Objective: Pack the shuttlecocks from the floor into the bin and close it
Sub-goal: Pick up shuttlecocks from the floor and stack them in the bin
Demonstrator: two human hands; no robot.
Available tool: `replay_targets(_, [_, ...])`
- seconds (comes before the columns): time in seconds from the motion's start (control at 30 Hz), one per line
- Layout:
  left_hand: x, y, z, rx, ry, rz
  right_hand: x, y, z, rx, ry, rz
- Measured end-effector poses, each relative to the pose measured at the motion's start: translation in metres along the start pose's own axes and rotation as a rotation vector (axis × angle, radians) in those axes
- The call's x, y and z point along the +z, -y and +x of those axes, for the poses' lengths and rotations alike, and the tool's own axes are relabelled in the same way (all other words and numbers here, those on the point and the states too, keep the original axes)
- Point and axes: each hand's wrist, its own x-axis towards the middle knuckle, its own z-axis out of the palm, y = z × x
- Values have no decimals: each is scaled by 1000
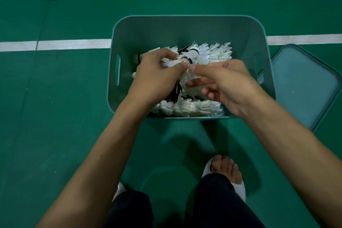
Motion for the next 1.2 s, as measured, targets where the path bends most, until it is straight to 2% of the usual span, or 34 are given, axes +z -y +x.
replay_targets(0.1, [0, -3, -8, 159, -5, 38, -2, 2, 5, 110, -31, 254])
replay_targets(0.23, [-5, -9, -11, 345, 74, 122, -7, -2, 18, 145, -123, 345])
replay_targets(0.4, [-8, -6, -5, 334, 164, 249, -18, -3, 25, 39, -285, 366])
replay_targets(0.5, [-10, 3, -2, 245, 140, 346, -28, -2, 22, -150, -363, 172])
replay_targets(0.63, [-16, 6, 5, 122, 15, 452, -39, -7, 18, -368, -410, -267])
replay_targets(0.73, [-18, 7, 8, -14, -110, 363, -41, -12, 11, -338, -322, -578])
replay_targets(0.8, [-18, 8, 8, -61, -135, 326, -36, -13, 4, -293, -247, -738])
replay_targets(0.93, [-17, 11, 11, -117, -141, 231, -23, -17, -1, -265, -216, -834])
replay_targets(1.2, [-19, 13, 13, -147, -175, 144, 2, -29, 11, -251, -262, -798])
